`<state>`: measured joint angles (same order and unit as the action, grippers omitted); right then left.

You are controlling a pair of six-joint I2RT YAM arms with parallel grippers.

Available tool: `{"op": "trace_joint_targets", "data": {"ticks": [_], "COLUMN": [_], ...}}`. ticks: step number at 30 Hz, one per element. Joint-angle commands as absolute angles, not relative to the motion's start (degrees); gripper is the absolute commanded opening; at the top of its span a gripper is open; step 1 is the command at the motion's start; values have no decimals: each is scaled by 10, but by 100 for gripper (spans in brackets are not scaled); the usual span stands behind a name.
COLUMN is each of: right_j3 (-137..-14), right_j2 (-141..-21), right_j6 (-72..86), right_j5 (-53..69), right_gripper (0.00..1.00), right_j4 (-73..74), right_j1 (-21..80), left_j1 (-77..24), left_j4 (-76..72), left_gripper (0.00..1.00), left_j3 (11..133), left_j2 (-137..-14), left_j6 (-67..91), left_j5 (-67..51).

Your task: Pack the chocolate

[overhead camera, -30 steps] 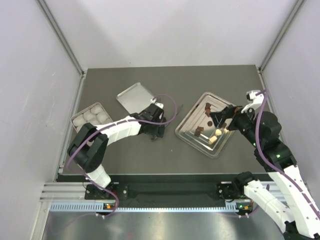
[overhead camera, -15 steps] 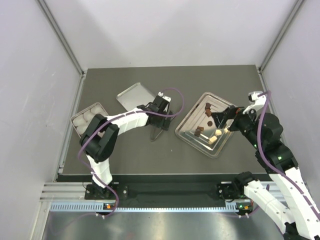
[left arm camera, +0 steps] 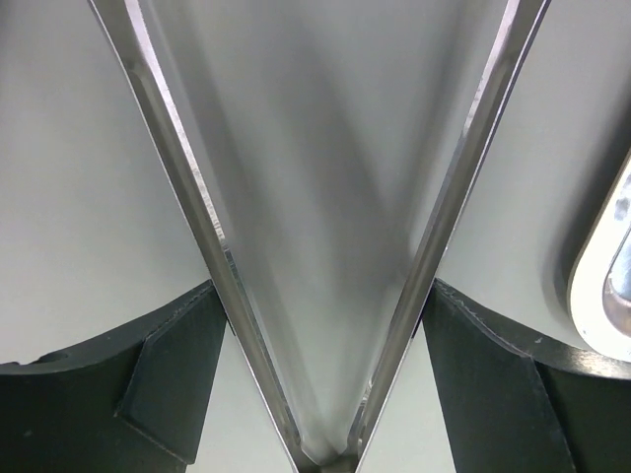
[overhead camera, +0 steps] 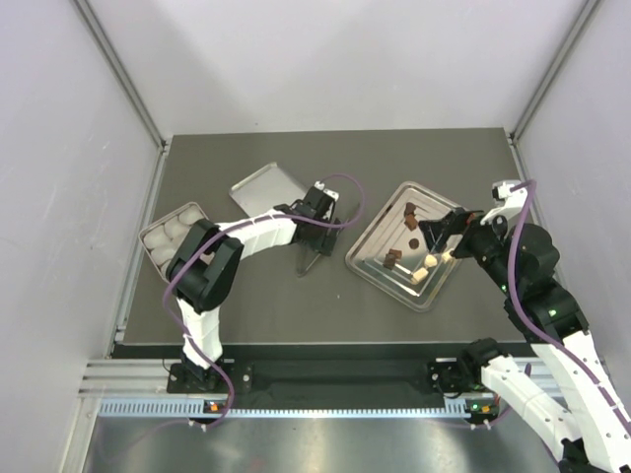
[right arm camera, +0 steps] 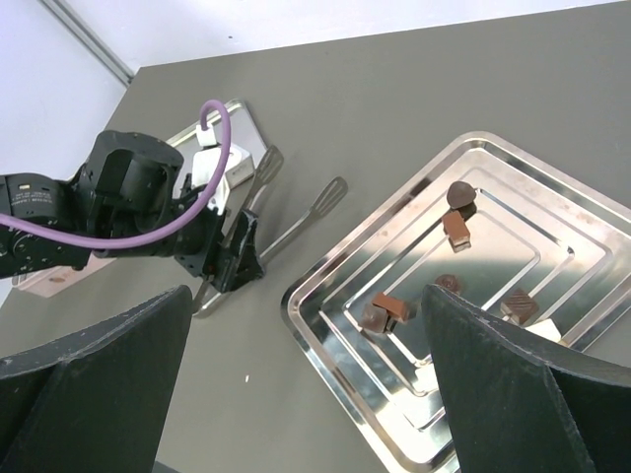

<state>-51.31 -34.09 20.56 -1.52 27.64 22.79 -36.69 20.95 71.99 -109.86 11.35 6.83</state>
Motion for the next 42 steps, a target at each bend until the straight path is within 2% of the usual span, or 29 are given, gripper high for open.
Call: {"op": "trace_joint_targets", "data": {"ticks": [1, 18, 19, 22, 32, 42], "right_j3": [-513, -509, -508, -506, -509, -512], "right_j2": [-334, -332, -331, -331, -333, -340], "right_j6": [199, 199, 198, 198, 195, 198], "right_j5": [-25, -29, -30, -32, -34, -32], "right_gripper": [100, 100, 100, 100, 100, 100], "right_j4": [272, 272, 271, 272, 271, 271], "right_j1": [237, 236, 236, 236, 236, 236], "left_j1": [-362, -360, -360, -360, -355, -351], "left_j4": [194, 192, 192, 196, 205, 237], "left_gripper": [83, 87, 94, 98, 91, 77], "left_j3": [737, 755, 758, 764, 778, 780], "left_j2": [-1114, -1136, -1136, -1136, -1158, -1137], "left_j6": [101, 93, 93, 88, 85, 93], "left_j5": [78, 75, 75, 71, 68, 74]}}
